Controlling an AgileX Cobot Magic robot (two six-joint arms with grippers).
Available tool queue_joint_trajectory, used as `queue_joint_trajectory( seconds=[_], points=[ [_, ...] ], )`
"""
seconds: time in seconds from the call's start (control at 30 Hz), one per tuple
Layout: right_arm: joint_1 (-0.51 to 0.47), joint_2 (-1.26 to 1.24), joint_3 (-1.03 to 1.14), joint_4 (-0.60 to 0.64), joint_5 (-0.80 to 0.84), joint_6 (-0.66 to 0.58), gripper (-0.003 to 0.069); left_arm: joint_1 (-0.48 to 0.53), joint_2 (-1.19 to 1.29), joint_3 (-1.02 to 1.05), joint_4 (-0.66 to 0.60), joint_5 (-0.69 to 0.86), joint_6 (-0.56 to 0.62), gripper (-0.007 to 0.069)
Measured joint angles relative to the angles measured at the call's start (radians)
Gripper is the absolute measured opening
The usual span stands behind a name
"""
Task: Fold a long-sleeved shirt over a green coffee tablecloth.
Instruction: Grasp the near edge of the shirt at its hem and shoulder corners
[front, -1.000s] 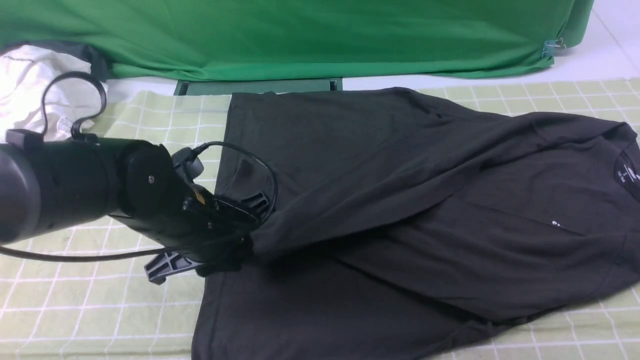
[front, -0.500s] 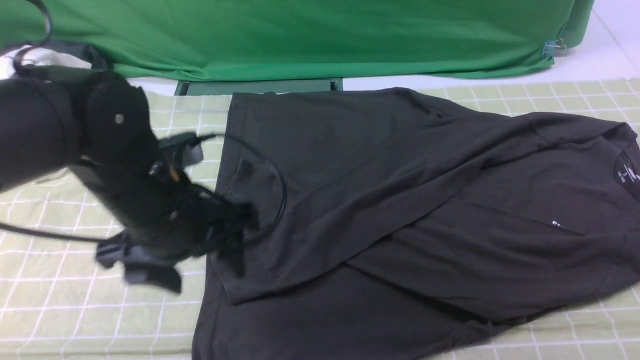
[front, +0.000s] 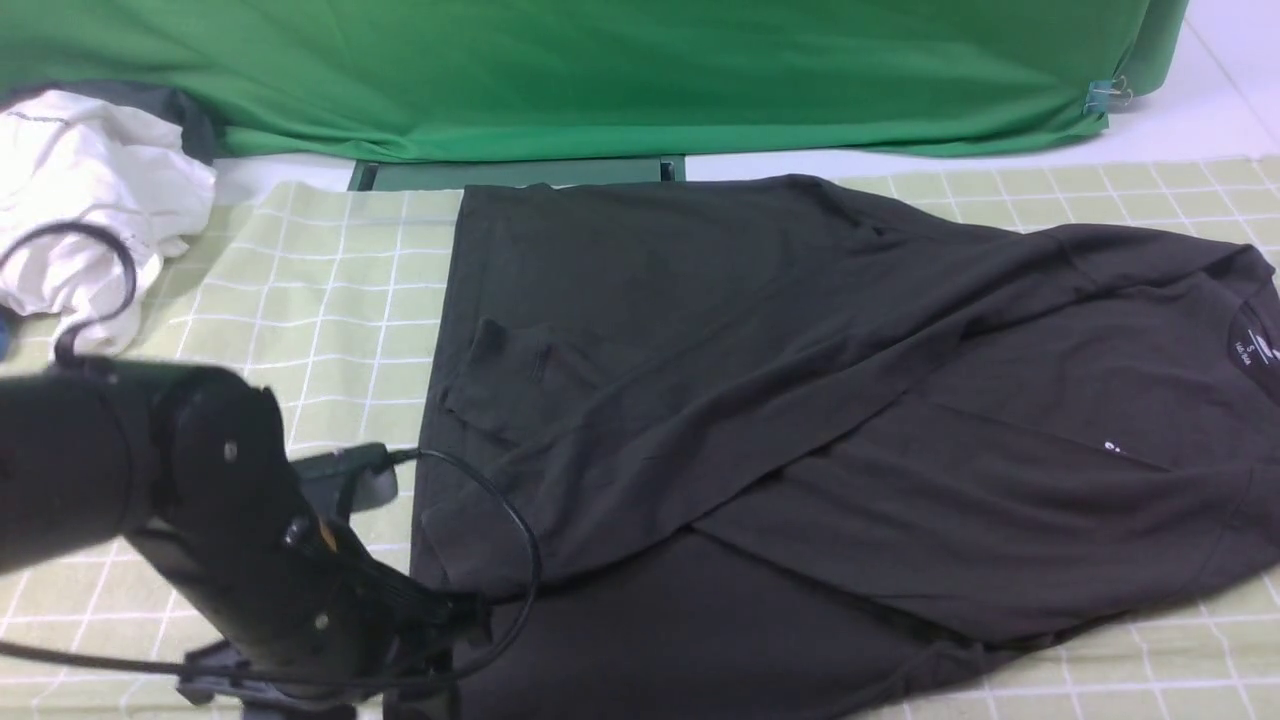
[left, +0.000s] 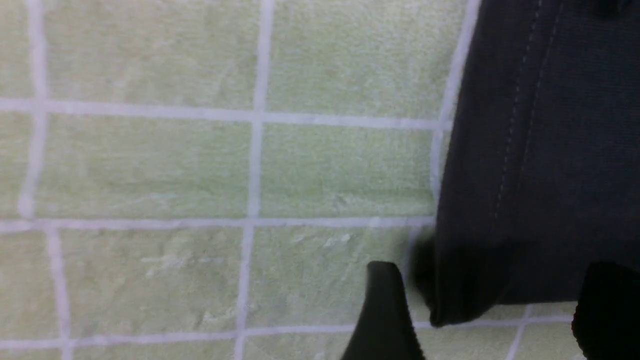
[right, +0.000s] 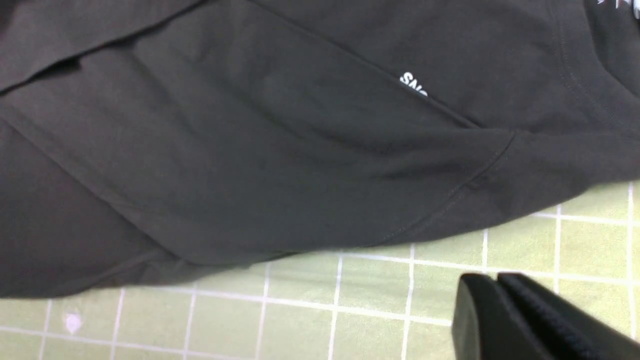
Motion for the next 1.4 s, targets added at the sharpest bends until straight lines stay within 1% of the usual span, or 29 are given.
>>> queue_joint_trajectory(
  seconds=[0.03,0.13,0.27,0.6,0.77,0.87,0.93,1.03,1.07,1.1,1.17,1.2,1.23,1.33,1.4],
  points=[
    [0.000,0.000,0.000,0.000,0.000,0.000,0.0038,0.000,0.000,0.009,-0.032,-0.021,0.032,0.0463],
    [0.000,0.000,0.000,0.000,0.000,0.000,0.0038,0.000,0.000,0.027,-0.055,-0.060,0.059,0.0435],
    [0.000,0.000,0.000,0.000,0.000,-0.001,0.0040,0.000,0.000,0.041,-0.028,-0.066,0.074,0.0391],
    [0.000,0.000,0.000,0.000,0.000,-0.002,0.0041,0.000,0.011,0.073,-0.015,-0.061,0.077,0.0347],
    [0.000,0.000,0.000,0.000,0.000,0.004,0.0041,0.000,0.018,0.073,-0.016,-0.076,0.078,0.0309],
    [0.000,0.000,0.000,0.000,0.000,0.004,0.0041,0.000,0.020,0.073,-0.054,-0.108,0.128,0.0253],
    [0.000,0.000,0.000,0.000,0.000,0.004,0.0041,0.000,0.023,0.073,-0.093,-0.128,0.184,0.0213],
    [0.000,0.000,0.000,0.000,0.019,0.004,0.0041,0.000,0.032,0.074,-0.146,-0.148,0.280,0.0124],
    [0.000,0.000,0.000,0.000,0.033,0.004,0.0041,0.000,0.032,0.074,-0.160,-0.151,0.305,0.0086],
    [0.003,0.000,0.000,0.000,0.048,0.004,0.0041,0.000,0.032,0.074,-0.166,-0.151,0.315,0.0064],
    [0.024,0.000,0.000,-0.003,0.082,0.004,0.0041,0.000,0.032,0.074,-0.173,-0.147,0.342,0.0030],
    [0.028,0.000,0.000,-0.004,0.084,0.004,0.0041,0.000,0.032,0.074,-0.173,-0.147,0.342,0.0030],
    [0.052,0.000,0.002,-0.004,0.090,0.004,0.0041,0.000,0.028,0.074,-0.173,-0.136,0.358,0.0024],
    [0.165,0.000,0.029,-0.004,0.092,-0.004,0.0045,0.000,0.004,0.074,-0.171,-0.103,0.377,0.0024],
    [0.265,0.001,0.080,-0.012,0.097,-0.027,0.0056,0.000,-0.024,0.074,-0.166,-0.099,0.388,0.0024]
  ],
)
